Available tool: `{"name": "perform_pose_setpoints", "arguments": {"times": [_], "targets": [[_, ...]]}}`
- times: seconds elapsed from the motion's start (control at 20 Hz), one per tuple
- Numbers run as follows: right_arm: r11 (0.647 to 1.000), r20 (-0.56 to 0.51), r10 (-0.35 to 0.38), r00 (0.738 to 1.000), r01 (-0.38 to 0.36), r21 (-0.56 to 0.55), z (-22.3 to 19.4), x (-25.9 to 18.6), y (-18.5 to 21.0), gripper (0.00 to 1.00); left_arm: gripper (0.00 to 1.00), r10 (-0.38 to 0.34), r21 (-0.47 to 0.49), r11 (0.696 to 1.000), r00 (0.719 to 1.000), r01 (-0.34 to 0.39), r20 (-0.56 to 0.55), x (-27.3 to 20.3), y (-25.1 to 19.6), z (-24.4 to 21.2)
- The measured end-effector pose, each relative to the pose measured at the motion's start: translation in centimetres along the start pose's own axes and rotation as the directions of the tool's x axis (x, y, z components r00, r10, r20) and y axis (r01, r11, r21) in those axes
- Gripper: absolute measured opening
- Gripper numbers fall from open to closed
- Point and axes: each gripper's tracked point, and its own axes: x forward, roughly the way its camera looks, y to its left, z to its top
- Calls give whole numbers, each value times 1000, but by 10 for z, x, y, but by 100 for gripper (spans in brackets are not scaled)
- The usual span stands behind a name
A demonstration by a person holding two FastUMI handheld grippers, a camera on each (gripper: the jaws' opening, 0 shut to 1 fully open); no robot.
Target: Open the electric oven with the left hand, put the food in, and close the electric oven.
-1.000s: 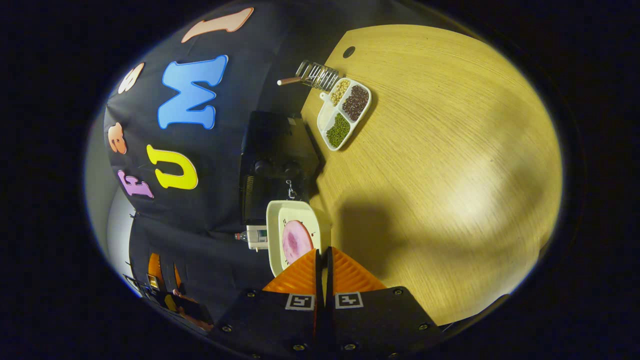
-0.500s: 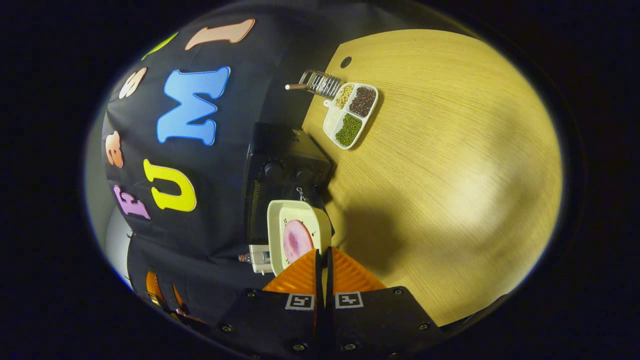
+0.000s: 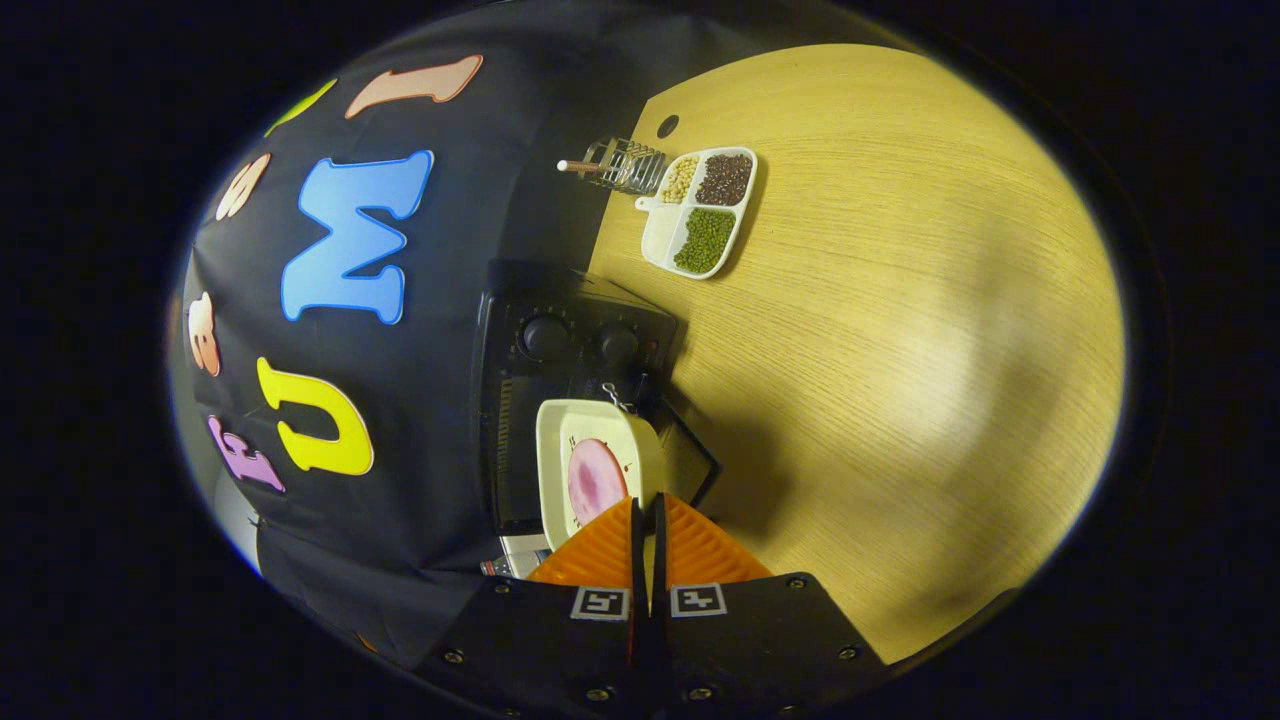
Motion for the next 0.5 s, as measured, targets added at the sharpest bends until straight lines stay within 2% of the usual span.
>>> {"name": "perform_pose_setpoints", "arguments": {"times": [0.15, 0.2, 0.3, 0.35, 0.4, 0.45, 0.5], "targets": [[999, 19, -27, 999, 27, 21, -12, 24, 11, 1, 99, 12, -9, 1000, 1000, -12, -6, -6, 9, -4], [999, 31, -38, 999, 37, 28, -15, 31, 14, 1, 95, 19, -8, 1000, 1000, -19, -9, -8, 13, -5], [998, 60, -53, 997, 50, 50, -18, 49, 25, 1, 95, 34, 5, 999, 999, -34, -23, -11, 24, -11], [996, 71, -59, 996, 55, 67, -19, 59, 30, 1, 99, 42, 11, 999, 999, -42, -27, -11, 29, -13], [994, 81, -73, 994, 66, 82, -20, 66, 34, 1, 91, 52, 15, 999, 998, -51, -31, -13, 35, -15], [992, 94, -88, 992, 79, 98, -22, 74, 36, 1, 91, 63, 16, 998, 997, -62, -35, -14, 43, -16], [989, 110, -100, 989, 87, 120, -22, 83, 38, 1, 95, 74, 17, 997, 997, -73, -39, -16, 50, -17]]}}
